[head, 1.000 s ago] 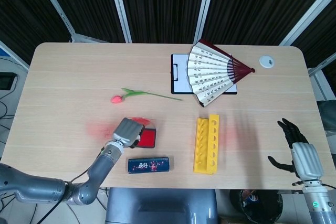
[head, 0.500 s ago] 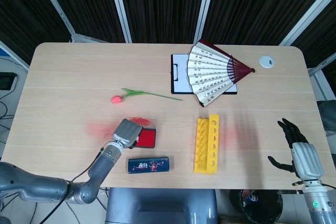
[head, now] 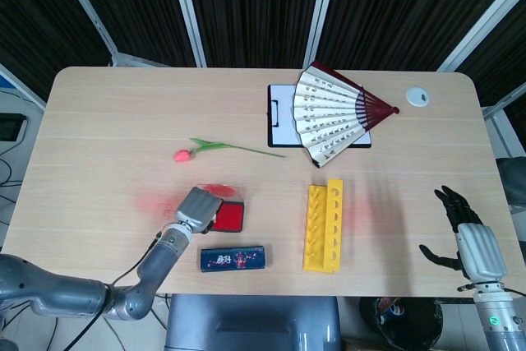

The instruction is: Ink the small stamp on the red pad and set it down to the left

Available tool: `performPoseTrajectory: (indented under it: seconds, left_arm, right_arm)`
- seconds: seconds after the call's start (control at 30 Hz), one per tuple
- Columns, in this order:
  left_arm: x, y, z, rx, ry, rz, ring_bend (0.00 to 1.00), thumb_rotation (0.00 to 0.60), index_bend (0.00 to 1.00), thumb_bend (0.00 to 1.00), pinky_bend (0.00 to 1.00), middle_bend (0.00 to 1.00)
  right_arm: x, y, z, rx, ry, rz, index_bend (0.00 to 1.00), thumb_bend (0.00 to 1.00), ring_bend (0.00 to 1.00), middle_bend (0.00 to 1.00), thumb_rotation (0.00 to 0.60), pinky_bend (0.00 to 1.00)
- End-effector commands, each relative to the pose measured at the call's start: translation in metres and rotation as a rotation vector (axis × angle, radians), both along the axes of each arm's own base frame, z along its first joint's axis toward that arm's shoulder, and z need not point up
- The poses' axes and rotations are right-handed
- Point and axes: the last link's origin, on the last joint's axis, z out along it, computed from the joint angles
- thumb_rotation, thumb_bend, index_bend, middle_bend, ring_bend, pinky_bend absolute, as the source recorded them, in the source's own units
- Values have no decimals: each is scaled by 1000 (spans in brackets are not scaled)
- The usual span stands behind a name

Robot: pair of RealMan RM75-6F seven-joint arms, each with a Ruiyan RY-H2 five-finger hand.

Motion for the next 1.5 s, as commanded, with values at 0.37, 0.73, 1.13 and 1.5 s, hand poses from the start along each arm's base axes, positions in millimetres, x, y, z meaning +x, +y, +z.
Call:
performPoseTrajectory:
  seconds: [0.37,0.73,1.13,1.5]
  left_arm:
    - [13,-2,41,47,-44,-27,449,600,620,451,551,599]
    - [-32,0,74,81,12,35,448,600,612,450,551,595]
    - [-67,9,65,80,37,70,447,600,598,451,546,586]
    - [-82,10,52,48,42,86,437,600,572,450,536,565]
  right_arm:
    - [0,1,0,-1,-1,5,10,258,0,0,600,193]
    - [1,0,0,-2,1,6,10,258,0,0,600,194]
    - [0,0,0,-4,0,1,10,258,0,0,600,193]
    - [0,0,0,-5,-1,-2,10,258,0,0,600,193]
